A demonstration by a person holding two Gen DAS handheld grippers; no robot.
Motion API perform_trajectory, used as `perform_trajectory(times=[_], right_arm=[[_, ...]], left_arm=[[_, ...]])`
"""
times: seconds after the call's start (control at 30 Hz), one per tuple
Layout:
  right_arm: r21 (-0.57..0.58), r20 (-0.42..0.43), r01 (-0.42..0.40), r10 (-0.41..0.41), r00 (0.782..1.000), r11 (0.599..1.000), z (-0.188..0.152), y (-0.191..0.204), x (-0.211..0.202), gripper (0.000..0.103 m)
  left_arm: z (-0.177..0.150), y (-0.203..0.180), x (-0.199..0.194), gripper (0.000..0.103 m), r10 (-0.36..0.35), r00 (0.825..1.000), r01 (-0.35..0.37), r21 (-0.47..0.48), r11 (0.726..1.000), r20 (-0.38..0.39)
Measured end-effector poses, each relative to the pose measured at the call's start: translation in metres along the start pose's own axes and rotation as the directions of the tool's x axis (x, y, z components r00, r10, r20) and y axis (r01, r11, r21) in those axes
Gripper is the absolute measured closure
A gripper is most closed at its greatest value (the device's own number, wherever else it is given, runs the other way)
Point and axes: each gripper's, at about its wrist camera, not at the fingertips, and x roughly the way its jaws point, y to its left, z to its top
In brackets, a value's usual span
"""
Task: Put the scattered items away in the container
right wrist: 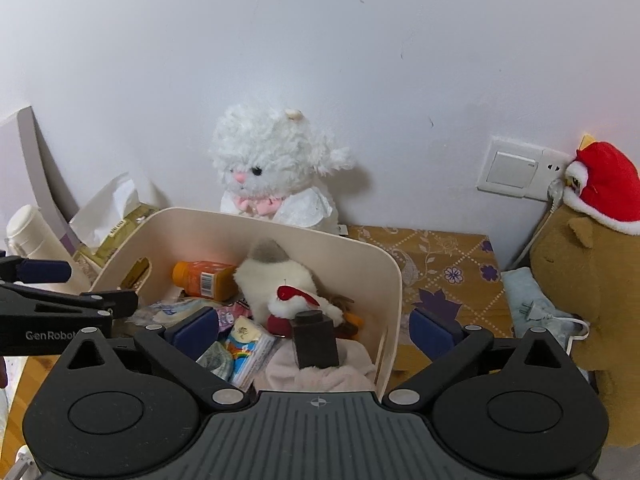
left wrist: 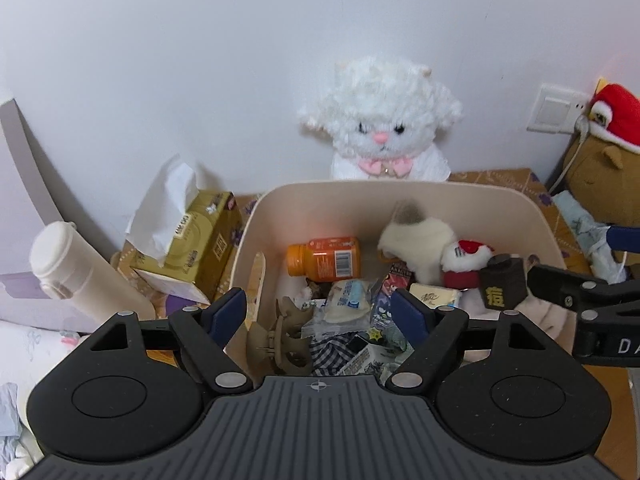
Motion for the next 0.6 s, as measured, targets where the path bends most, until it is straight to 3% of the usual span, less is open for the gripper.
perform_trajectory(times=[0.6], right_arm=[[0.044, 0.083, -0.022, 0.018, 0.996, 0.999, -0.025, 0.004, -0.085, 0.000]], left_arm=[[-0.028, 0.005, -0.082, 0.020, -0.003, 0.996, 0.004, -0.017, 1.000, 0.086]])
